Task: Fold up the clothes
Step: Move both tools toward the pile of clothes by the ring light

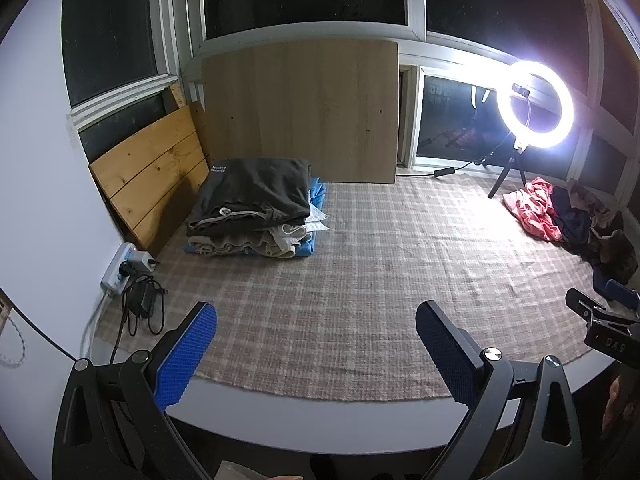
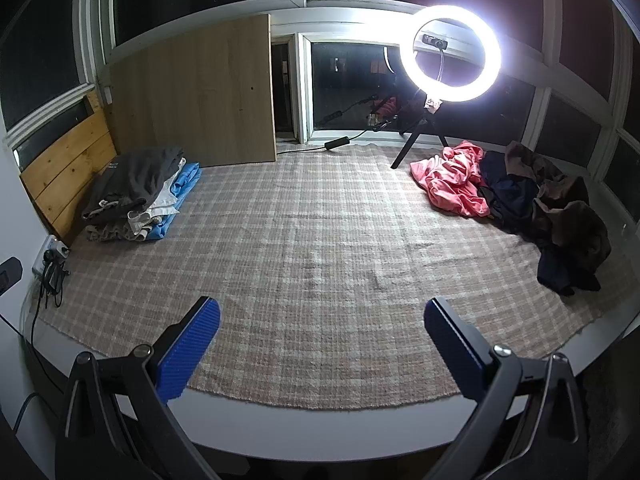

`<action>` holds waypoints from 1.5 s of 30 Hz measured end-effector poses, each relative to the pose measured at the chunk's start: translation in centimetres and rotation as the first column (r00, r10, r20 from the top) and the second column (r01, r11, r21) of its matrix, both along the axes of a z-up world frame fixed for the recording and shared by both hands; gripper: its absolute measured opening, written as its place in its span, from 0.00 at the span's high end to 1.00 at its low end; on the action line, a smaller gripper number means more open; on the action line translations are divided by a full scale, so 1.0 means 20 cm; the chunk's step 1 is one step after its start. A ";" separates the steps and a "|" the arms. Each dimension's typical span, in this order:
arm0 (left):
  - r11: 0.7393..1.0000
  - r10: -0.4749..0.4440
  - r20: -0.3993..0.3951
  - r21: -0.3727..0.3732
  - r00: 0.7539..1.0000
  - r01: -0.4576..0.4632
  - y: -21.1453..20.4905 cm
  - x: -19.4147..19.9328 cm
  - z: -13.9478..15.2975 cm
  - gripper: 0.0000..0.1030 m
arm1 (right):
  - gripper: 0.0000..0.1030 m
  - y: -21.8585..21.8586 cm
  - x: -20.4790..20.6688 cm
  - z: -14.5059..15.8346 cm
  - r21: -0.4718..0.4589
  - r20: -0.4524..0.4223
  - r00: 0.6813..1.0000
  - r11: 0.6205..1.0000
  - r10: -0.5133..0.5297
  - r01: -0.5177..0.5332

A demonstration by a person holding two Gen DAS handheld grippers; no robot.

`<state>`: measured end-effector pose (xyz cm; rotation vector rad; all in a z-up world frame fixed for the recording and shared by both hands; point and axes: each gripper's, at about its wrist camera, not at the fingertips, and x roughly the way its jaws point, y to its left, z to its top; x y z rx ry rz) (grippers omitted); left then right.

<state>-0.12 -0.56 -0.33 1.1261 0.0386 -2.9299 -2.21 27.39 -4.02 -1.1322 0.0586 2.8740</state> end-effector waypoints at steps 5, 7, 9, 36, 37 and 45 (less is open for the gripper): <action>0.999 0.006 -0.009 -0.049 1.000 -0.007 0.02 0.00 -0.02 0.03 | 0.00 -0.02 0.00 0.02 -0.019 -0.010 1.000 1.000 0.001 -0.001; 0.998 0.008 0.001 -0.055 1.000 -0.008 0.04 -0.01 -0.01 0.03 | 0.00 -0.01 0.00 0.00 -0.020 -0.011 1.000 1.000 0.000 -0.001; 0.998 0.009 0.004 -0.056 1.000 -0.009 0.04 -0.02 -0.04 0.03 | 0.00 0.00 0.00 -0.01 -0.020 -0.013 1.000 1.000 0.000 0.000; 0.996 -0.062 0.018 -0.068 0.998 0.063 0.05 -0.20 -0.07 0.03 | 0.00 -0.02 -0.08 -0.05 -0.014 0.014 0.997 0.997 -0.077 0.077; 0.995 -0.068 0.019 -0.068 0.998 0.069 0.05 -0.21 -0.08 0.03 | 0.00 -0.02 -0.09 -0.05 -0.014 0.016 0.996 0.996 -0.084 0.084; 0.989 -0.132 0.035 -0.065 0.991 0.134 0.04 -0.35 -0.10 0.03 | 0.00 -0.04 -0.14 -0.04 -0.007 0.027 0.987 0.988 -0.157 0.157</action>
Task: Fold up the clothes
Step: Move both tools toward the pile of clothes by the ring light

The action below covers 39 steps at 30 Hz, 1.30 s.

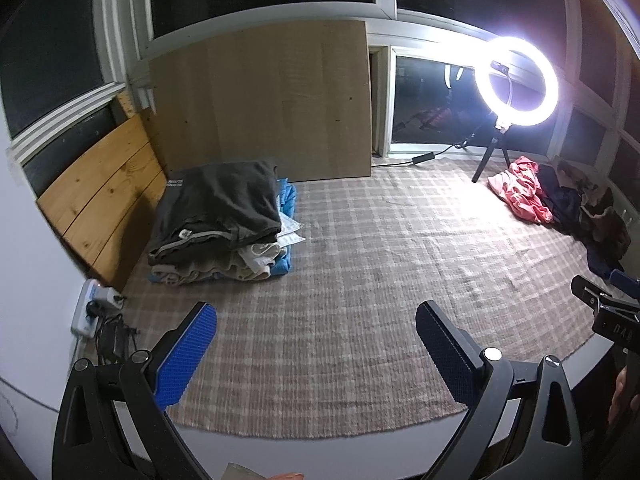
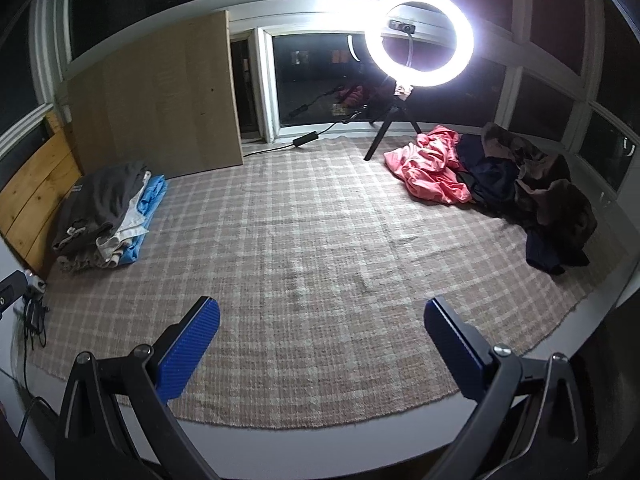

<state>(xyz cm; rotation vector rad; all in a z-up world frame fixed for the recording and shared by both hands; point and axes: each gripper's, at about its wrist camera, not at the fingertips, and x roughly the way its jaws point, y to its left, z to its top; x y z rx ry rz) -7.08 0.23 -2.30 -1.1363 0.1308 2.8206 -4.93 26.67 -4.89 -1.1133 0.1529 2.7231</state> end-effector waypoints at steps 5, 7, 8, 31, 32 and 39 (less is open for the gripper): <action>0.999 -0.045 0.005 0.000 0.999 0.045 -0.01 -0.08 -0.01 0.03 | 0.00 -0.02 -0.02 0.01 0.011 0.004 0.999 0.999 -0.044 0.044; 0.998 -0.067 0.008 0.000 0.998 0.067 0.00 -0.11 -0.01 0.03 | 0.00 -0.03 -0.03 0.00 0.014 0.007 0.998 0.998 -0.063 0.062; 0.997 -0.079 0.011 0.000 0.997 0.079 0.00 -0.12 -0.02 0.03 | 0.00 -0.04 -0.03 0.00 0.014 0.008 0.997 0.997 -0.071 0.071; 0.987 -0.162 0.017 -0.011 0.987 0.162 0.38 -0.48 -0.11 0.05 | 0.00 0.44 -0.22 -0.11 -0.021 0.056 0.986 0.987 -0.160 0.161; 0.989 -0.150 0.017 -0.012 0.988 0.151 0.41 -0.49 -0.12 0.05 | 0.00 0.51 -0.24 -0.12 -0.036 0.049 0.987 0.987 -0.154 0.156; 0.999 -0.036 0.127 0.026 0.991 0.033 0.71 -0.60 -0.22 0.04 | 0.00 1.05 -0.35 -0.21 -0.105 0.016 0.988 0.982 -0.154 0.154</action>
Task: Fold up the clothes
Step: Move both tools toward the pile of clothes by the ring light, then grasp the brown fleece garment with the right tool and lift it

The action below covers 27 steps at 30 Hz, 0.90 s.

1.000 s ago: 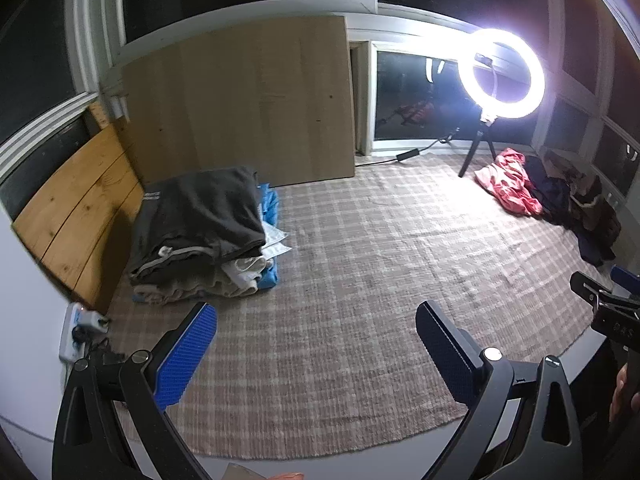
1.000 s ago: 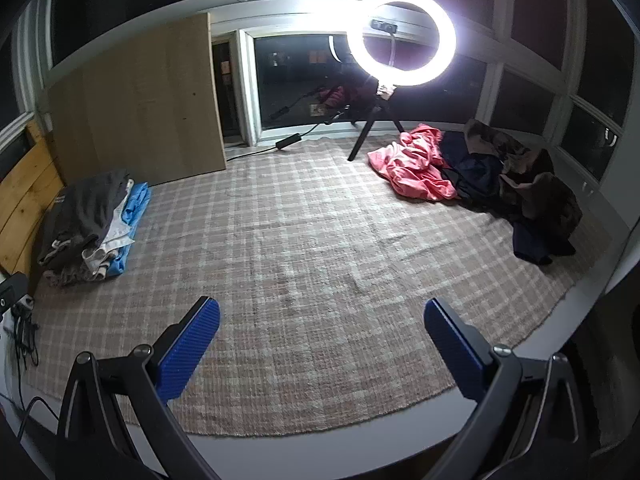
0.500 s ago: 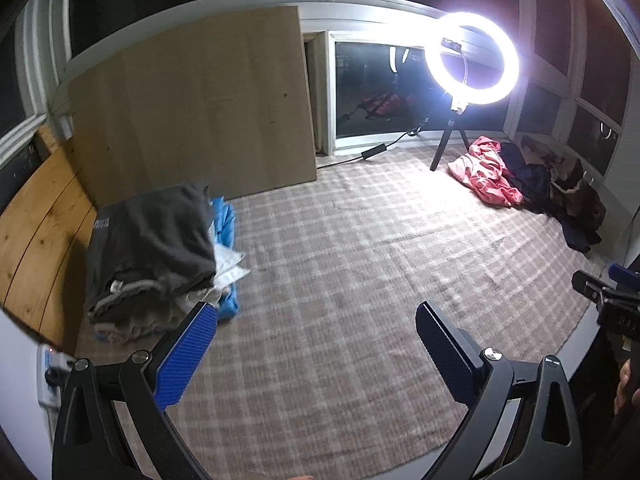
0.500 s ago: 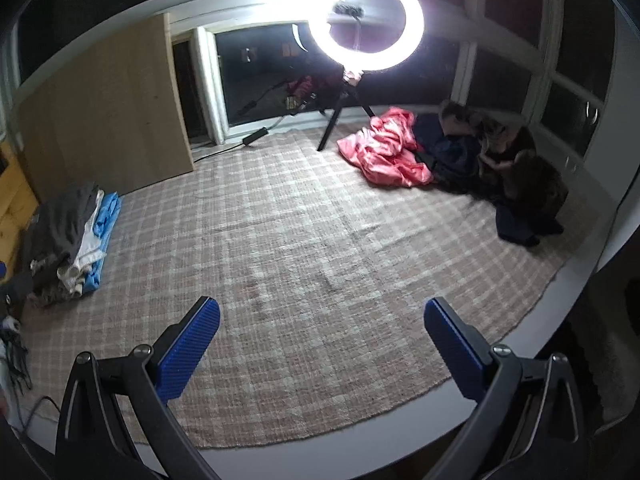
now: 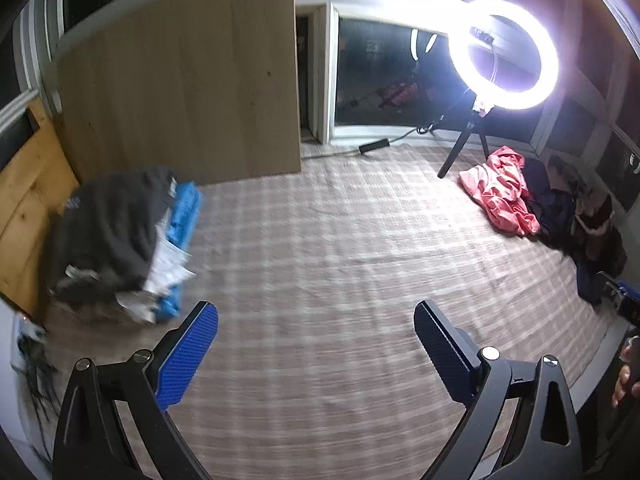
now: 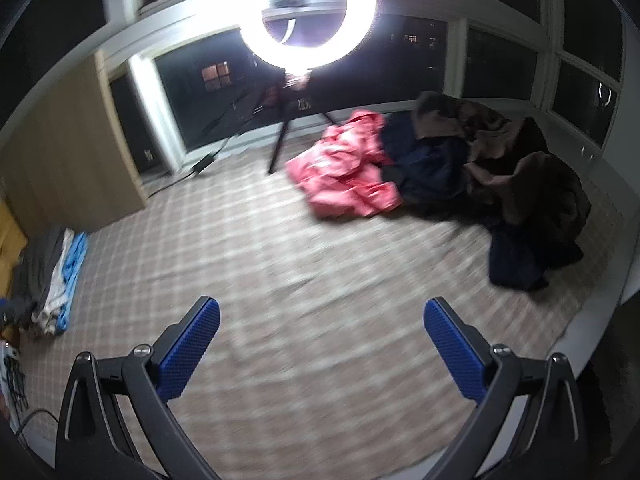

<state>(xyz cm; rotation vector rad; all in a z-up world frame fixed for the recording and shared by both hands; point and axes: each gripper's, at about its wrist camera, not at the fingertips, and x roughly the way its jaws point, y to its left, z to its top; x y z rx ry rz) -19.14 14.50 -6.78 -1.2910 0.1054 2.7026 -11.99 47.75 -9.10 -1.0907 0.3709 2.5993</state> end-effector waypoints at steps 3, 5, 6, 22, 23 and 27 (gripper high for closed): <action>0.999 0.029 0.020 -0.041 0.999 -0.028 0.17 -0.03 -0.06 0.04 | 0.00 0.32 -0.01 -0.04 0.046 -0.009 0.998 0.997 -0.066 0.066; 0.998 0.032 0.038 -0.046 0.999 -0.030 0.30 -0.04 -0.09 0.04 | 0.00 0.50 -0.01 -0.06 0.079 -0.005 0.993 0.990 -0.116 0.117; 0.999 0.023 0.047 -0.042 0.999 -0.021 0.35 -0.04 -0.10 0.05 | 0.00 0.61 -0.01 -0.07 0.082 -0.002 0.989 0.986 -0.147 0.146; 0.994 -0.111 0.131 0.037 0.985 0.107 1.06 -0.18 -0.17 0.43 | 0.00 1.36 -0.11 -0.09 0.184 -0.043 0.957 0.939 -0.287 0.290; 0.992 -0.121 0.134 0.042 0.984 0.117 1.09 -0.19 -0.16 0.42 | 0.00 1.40 -0.14 -0.09 0.188 -0.045 0.957 0.939 -0.285 0.289; 0.983 -0.184 0.134 0.035 0.974 0.181 1.22 -0.21 -0.15 0.32 | 0.00 1.59 -0.32 -0.12 0.163 0.007 0.967 0.955 -0.253 0.249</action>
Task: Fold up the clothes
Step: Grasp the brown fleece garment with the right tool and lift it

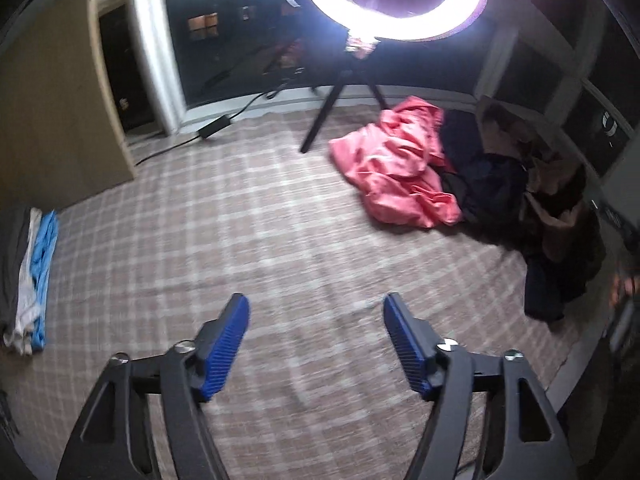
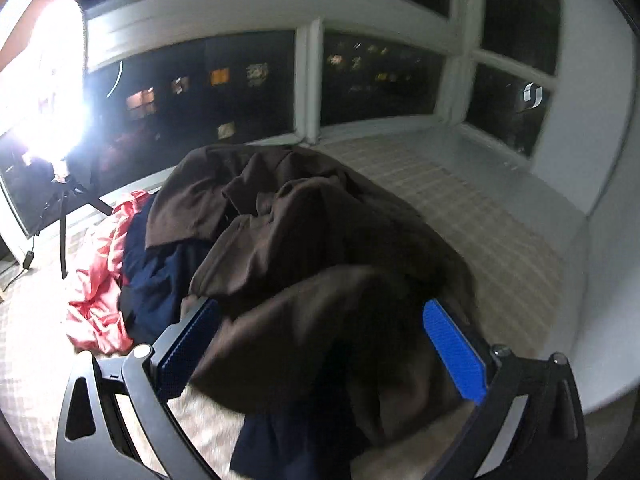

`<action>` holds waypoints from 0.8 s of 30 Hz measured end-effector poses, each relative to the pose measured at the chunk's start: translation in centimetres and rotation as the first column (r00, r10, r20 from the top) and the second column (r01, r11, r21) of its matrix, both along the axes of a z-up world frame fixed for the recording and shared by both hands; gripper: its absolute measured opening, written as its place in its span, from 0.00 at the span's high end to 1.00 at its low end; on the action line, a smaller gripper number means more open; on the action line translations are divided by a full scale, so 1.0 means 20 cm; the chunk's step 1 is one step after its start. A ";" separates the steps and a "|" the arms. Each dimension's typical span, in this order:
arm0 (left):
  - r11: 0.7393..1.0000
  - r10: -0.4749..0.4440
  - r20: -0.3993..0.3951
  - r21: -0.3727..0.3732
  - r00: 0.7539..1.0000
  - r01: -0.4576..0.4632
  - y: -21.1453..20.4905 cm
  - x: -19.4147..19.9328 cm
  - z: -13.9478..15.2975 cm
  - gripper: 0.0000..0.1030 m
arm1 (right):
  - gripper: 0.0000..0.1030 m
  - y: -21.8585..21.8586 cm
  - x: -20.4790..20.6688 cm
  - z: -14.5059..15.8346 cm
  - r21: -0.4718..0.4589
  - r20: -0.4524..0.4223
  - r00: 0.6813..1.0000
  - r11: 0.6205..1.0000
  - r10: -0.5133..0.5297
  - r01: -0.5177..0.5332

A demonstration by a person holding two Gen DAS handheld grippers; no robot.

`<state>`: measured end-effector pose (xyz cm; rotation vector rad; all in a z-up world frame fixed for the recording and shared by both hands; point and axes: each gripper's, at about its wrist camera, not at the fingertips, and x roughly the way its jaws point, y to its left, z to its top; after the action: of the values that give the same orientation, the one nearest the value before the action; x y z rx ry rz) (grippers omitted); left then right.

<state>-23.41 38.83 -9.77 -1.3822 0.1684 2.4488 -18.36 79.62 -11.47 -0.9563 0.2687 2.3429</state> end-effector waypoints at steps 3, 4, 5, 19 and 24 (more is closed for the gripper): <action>1.000 -0.029 0.001 -0.012 1.000 0.029 0.06 -0.02 0.00 0.31 | 0.00 0.14 -0.19 -0.06 -0.002 0.073 0.997 1.000 -0.001 0.001; 0.999 -0.031 0.008 -0.009 0.999 0.031 0.06 -0.03 0.00 0.31 | 0.00 0.19 -0.25 -0.09 0.001 0.098 0.995 1.000 0.003 -0.003; 0.999 -0.032 0.015 -0.007 0.999 0.032 0.07 -0.04 -0.01 0.31 | 0.00 0.21 -0.31 -0.12 -0.002 0.127 0.992 1.000 0.021 -0.021; 0.998 0.056 0.100 -0.041 0.993 -0.052 -0.11 -0.13 -0.15 0.33 | 0.80 0.26 -0.33 -0.11 -0.177 0.067 0.989 0.977 0.135 -0.122; 0.996 0.083 0.085 0.014 0.993 -0.084 -0.25 -0.07 -0.12 0.34 | 0.82 0.20 -0.15 0.23 -0.212 -0.103 0.984 0.963 0.147 -0.166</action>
<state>-24.89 33.87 -12.15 -1.5102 0.0703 2.4473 -21.35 83.54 -6.94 -1.0127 0.5131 2.5429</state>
